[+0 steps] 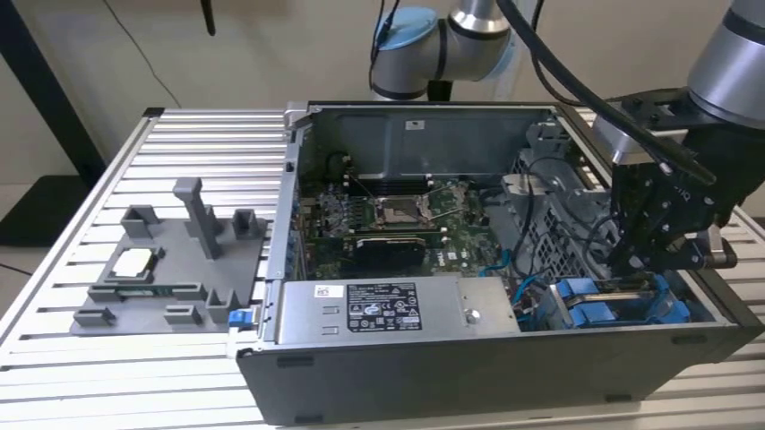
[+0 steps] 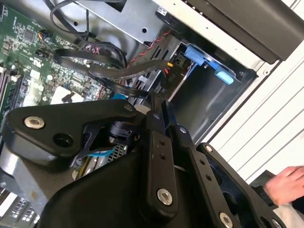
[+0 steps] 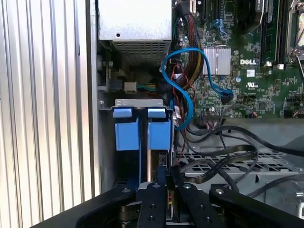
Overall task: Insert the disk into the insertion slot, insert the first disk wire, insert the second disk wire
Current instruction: 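Insert the second disk wire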
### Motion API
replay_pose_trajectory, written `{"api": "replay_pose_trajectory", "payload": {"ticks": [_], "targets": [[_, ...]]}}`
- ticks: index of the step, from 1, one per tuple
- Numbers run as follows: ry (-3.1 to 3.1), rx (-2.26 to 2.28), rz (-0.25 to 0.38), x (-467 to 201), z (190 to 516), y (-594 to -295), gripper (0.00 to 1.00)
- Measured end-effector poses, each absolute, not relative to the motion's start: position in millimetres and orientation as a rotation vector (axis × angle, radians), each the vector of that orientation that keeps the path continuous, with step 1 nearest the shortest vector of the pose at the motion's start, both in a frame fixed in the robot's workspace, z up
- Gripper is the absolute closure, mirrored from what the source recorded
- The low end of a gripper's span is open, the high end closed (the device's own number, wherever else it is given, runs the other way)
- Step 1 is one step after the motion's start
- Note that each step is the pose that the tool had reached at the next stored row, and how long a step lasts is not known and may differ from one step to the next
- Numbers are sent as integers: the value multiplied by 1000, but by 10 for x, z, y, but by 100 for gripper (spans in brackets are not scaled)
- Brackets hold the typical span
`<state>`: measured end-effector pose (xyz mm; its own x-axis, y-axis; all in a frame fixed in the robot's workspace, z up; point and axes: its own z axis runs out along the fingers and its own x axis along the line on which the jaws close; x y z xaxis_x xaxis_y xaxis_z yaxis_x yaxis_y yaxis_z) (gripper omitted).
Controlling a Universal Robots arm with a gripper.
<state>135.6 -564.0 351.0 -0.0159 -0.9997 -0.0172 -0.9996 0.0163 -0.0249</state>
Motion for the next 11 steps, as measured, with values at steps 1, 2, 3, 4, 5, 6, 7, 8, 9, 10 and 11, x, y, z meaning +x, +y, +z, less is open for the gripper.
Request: {"api": "replay_pose_trajectory", "payload": {"ticks": [1, 2, 3, 4, 5, 6, 7, 8, 9, 10, 11], "targets": [[2218, -2183, -9, 1357, 3504, -5640, 84], [2218, -2183, -9, 1359, 3498, -5641, 84], [2218, -2183, -9, 1361, 3492, -5641, 84], [2218, -2183, -9, 1363, 3486, -5641, 84], [2218, -2183, -9, 1365, 3480, -5641, 84], [2218, -2183, -9, 1366, 3475, -5641, 84], [2218, -2182, -9, 1367, 3469, -5641, 84], [2218, -2182, -8, 1368, 3463, -5641, 84], [2218, -2182, -8, 1369, 3458, -5641, 84], [2218, -2182, -8, 1369, 3451, -5641, 84], [2217, -2182, -8, 1369, 3445, -5641, 84]]}}
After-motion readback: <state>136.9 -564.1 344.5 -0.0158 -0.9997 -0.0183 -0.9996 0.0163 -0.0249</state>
